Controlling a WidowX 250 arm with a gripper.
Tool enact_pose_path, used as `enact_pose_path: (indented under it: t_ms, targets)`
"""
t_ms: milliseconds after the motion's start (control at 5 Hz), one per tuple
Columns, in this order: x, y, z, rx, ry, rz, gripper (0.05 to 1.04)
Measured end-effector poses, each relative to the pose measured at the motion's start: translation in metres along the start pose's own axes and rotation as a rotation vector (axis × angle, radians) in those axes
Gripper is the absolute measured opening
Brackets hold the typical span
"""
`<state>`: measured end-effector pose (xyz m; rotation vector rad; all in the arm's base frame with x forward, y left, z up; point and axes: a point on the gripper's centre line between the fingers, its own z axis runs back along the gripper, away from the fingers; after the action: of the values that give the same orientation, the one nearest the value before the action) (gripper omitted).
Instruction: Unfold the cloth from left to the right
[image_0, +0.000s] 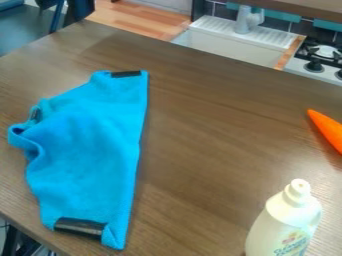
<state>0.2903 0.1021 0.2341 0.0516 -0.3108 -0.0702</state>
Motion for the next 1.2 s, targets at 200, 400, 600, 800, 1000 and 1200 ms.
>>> enact_pose_path:
  t_ms: [200,400,600,800,1000,1200]
  targets:
    - [-0.002,0.0,-0.01,-0.013,0.028,0.013,1.001]
    - [-0.004,0.014,-0.039,0.021,0.083,0.173,1.001]
    - [-0.015,0.029,-0.064,-0.018,0.183,0.319,1.001]
    - [-0.017,0.032,-0.074,0.01,0.203,0.389,1.001]
    - [-0.023,0.027,-0.088,0.041,0.225,0.384,1.001]
    - [-0.037,0.025,-0.103,0.06,0.252,0.36,1.001]
